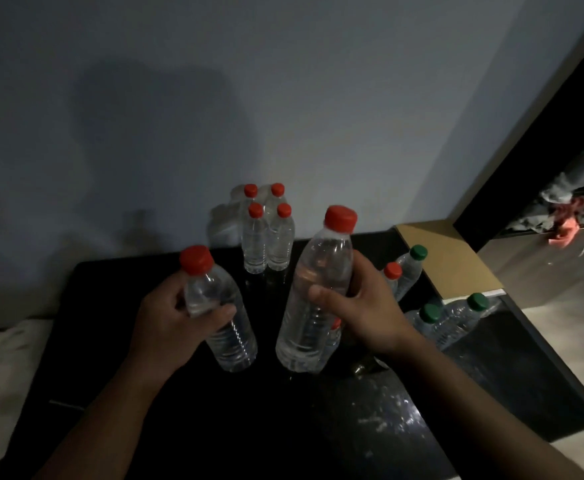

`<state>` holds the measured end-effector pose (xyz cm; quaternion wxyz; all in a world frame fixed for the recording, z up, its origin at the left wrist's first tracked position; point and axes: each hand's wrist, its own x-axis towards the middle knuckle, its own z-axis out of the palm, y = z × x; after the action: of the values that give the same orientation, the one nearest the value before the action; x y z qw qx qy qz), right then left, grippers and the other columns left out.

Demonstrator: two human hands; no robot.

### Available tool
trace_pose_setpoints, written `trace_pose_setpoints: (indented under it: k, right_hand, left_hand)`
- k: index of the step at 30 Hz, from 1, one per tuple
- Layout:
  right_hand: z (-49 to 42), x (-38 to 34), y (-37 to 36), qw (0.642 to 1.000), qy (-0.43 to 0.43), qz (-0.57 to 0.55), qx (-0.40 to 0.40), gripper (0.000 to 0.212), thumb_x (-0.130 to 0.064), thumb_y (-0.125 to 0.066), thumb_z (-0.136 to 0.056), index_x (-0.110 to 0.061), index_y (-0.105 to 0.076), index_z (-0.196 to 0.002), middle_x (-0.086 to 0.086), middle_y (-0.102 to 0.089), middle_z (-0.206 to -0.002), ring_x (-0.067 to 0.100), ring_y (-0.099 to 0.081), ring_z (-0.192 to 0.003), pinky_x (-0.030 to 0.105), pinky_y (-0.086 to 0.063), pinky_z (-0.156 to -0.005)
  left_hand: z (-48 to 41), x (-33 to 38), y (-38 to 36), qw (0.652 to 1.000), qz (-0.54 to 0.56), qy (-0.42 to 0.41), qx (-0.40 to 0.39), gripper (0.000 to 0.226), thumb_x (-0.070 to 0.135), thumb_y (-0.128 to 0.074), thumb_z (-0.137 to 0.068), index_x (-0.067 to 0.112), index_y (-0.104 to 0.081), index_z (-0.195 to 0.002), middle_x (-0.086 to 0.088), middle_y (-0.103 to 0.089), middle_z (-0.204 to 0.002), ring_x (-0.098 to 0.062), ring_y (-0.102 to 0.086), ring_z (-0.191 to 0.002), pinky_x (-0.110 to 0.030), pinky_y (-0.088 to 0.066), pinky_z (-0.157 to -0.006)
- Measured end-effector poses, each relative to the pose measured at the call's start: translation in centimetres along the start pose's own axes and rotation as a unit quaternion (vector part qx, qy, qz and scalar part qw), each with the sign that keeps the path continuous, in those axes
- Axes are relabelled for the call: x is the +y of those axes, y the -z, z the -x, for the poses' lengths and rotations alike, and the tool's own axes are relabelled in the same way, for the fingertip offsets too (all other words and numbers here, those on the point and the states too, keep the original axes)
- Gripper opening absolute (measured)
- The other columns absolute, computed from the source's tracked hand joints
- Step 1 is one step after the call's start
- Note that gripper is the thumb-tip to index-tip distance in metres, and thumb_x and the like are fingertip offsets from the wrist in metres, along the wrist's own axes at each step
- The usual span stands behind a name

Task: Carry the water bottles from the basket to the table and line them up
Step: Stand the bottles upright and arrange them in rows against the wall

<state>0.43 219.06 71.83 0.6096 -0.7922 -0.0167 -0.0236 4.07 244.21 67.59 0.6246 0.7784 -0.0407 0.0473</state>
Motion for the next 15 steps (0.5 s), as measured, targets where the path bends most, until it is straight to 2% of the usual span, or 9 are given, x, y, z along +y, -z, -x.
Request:
trace_pose_setpoints:
  k: [2, 6, 9, 12, 13, 15]
  right_hand:
    - [-1.0, -1.2, 0.8, 1.0, 0.012, 0.022, 0.012, 0.054, -0.04, -0.074, -0.073, -0.025, -0.053, -0.121, -0.002, -0.068, -0.109, 0.015, -0.068, -0.101, 0.048, -0.056, -0.089]
    - [-3.4, -2.8, 3.0, 0.998, 0.04, 0.047, 0.034, 0.047, -0.032, -0.073, -0.078, -0.021, -0.053, -0.119, -0.002, -0.068, -0.105, 0.014, -0.069, -0.095, 0.038, -0.057, -0.083]
    - [-5.7, -3.4, 5.1, 0.996, 0.057, 0.056, 0.043, 0.046, -0.039, -0.071, -0.079, -0.024, -0.054, -0.118, -0.003, -0.068, -0.104, 0.013, -0.069, -0.094, 0.035, -0.057, -0.081]
    - [-8.4, -3.5, 7.4, 0.995, 0.062, 0.066, 0.033, 0.038, -0.03, -0.072, -0.084, -0.026, -0.054, -0.118, -0.005, -0.069, -0.103, 0.009, -0.068, -0.093, 0.028, -0.055, -0.077]
    - [-9.5, -3.3, 8.2, 0.995, 0.064, 0.068, 0.029, 0.036, -0.026, -0.072, -0.085, -0.025, -0.055, -0.117, -0.005, -0.069, -0.102, 0.009, -0.069, -0.093, 0.027, -0.055, -0.077]
    - [-11.7, -2.8, 9.9, 0.995, 0.062, 0.075, 0.013, 0.037, -0.022, -0.073, -0.084, -0.025, -0.054, -0.116, -0.004, -0.07, -0.1, 0.008, -0.069, -0.092, 0.027, -0.056, -0.077]
  left_hand:
    - [-1.6, 1.5, -0.4, 0.999, 0.025, -0.028, 0.001, 0.04, 0.045, -0.076, -0.046, 0.047, -0.068, -0.085, 0.018, -0.074, -0.081, 0.004, -0.066, -0.068, -0.011, -0.051, -0.065]
    - [-5.0, 4.6, -2.0, 0.995, 0.064, -0.075, 0.0, 0.037, 0.04, -0.076, -0.053, 0.042, -0.067, -0.089, 0.018, -0.074, -0.084, 0.004, -0.068, -0.073, -0.01, -0.051, -0.066]
    - [-7.7, 6.5, -4.1, 0.992, 0.072, -0.104, -0.004, 0.036, 0.035, -0.076, -0.057, 0.037, -0.068, -0.093, 0.018, -0.075, -0.088, 0.003, -0.068, -0.076, -0.011, -0.05, -0.068]
    - [-10.4, 7.6, -6.8, 0.994, 0.053, -0.1, -0.007, 0.03, 0.014, -0.081, -0.069, 0.025, -0.066, -0.092, 0.017, -0.075, -0.085, 0.002, -0.069, -0.073, -0.014, -0.051, -0.067]
    - [-11.4, 7.9, -7.7, 0.994, 0.039, -0.102, -0.002, 0.029, 0.016, -0.081, -0.07, 0.027, -0.065, -0.092, 0.015, -0.075, -0.084, 0.0, -0.069, -0.073, -0.018, -0.053, -0.068]
    - [-13.3, 8.1, -9.5, 0.996, 0.005, -0.093, 0.001, 0.034, 0.037, -0.079, -0.063, 0.034, -0.064, -0.093, 0.008, -0.075, -0.088, -0.01, -0.072, -0.08, -0.034, -0.057, -0.076]
